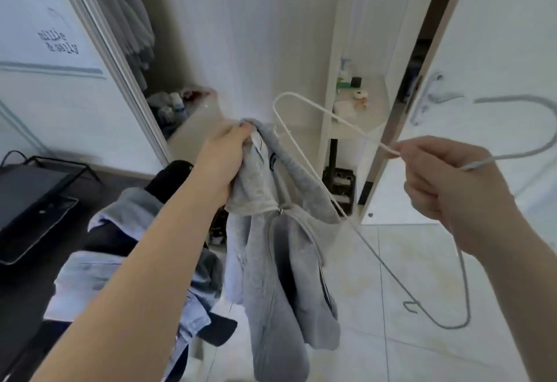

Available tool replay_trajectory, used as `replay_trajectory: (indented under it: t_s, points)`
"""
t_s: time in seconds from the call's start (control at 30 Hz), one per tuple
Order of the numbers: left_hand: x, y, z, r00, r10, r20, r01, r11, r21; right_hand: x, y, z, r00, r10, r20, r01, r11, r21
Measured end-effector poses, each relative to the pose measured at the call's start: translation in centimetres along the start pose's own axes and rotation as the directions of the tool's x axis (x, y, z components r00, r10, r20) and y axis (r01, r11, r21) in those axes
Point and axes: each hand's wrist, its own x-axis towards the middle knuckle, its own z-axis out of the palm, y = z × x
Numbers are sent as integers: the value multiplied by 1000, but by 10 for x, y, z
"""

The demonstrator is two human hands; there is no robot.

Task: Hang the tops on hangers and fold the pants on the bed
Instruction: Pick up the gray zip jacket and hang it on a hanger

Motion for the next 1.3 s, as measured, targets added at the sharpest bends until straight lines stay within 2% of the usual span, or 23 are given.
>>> replay_trajectory:
  t_s: [0.1, 0.2, 0.3, 0.4, 0.5, 0.6, 0.7, 0.87, 0.97, 1.07, 1.2, 1.3]
  points:
    - [-20, -43, 2, 1000, -12, -8, 12, 997, 73, -47, 40, -14, 991, 132, 15, -131, 990, -48]
    - [-35, -71, 8, 999, 46, -1, -44, 978, 203, -86, 64, -23, 965, 262, 10, -260, 961, -92]
    - [-48, -87, 13, 992, 92, 92, -116, 941, 317, -107, 73, -22, 940, 341, 12, -334, 927, -172]
    - [-60, -92, 19, 965, 137, 222, -225, 868, 443, -114, 75, -14, 929, 368, 40, -352, 912, -213]
    - [-63, -90, 21, 934, 206, 293, -332, 803, 495, -113, 77, -9, 925, 374, 63, -350, 906, -239]
    - [-66, -84, 23, 904, 233, 359, -391, 792, 470, -109, 82, -5, 923, 371, 105, -323, 891, -319]
    - [-82, -74, 36, 857, 178, 484, -411, 803, 432, -103, 91, 11, 924, 355, 144, -285, 889, -359]
    - [-96, -62, 52, 798, 65, 599, -396, 806, 440, -97, 102, 27, 956, 277, 93, -262, 953, -151]
    - [-104, -60, 53, 759, 1, 651, -430, 751, 501, -99, 106, 20, 978, 200, 64, -193, 976, -104]
    - [-116, -62, 63, 773, -7, 634, -425, 736, 527, -101, 120, 28, 977, 204, 61, -200, 978, -66]
    - [-122, -65, 70, 784, -93, 614, -354, 746, 564, -100, 128, 36, 973, 205, 103, -211, 976, 50]
    - [-127, -67, 78, 771, -109, 628, -350, 751, 560, -104, 138, 36, 966, 237, 106, -241, 970, 23]
